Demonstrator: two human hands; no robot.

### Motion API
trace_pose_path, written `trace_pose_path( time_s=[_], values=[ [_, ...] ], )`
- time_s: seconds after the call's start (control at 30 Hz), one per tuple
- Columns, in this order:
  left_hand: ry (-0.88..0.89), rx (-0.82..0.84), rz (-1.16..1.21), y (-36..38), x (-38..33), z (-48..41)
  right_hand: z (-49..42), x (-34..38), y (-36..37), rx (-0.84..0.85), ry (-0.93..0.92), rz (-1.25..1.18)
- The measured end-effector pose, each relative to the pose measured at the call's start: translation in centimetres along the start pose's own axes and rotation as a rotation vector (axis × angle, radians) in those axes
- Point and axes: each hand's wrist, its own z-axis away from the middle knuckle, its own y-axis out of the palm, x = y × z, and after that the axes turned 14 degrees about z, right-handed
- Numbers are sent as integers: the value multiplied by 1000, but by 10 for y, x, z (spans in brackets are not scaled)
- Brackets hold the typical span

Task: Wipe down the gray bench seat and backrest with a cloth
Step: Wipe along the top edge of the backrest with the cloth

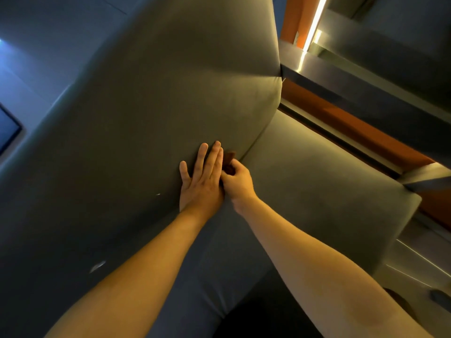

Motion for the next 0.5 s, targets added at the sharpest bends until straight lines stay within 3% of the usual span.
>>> trace_pose_path(
  time_s=[0.07,0.2,0.5],
  values=[
    [17,38,4,-1,1,0,-7,-1,-3,-91,-49,46],
    [27,34,16,-1,0,0,-49,26,-40,-360,-46,-99],
    [79,-95,-78,7,2,5,-32,-1,-6,-117,105,-144]
  ],
)
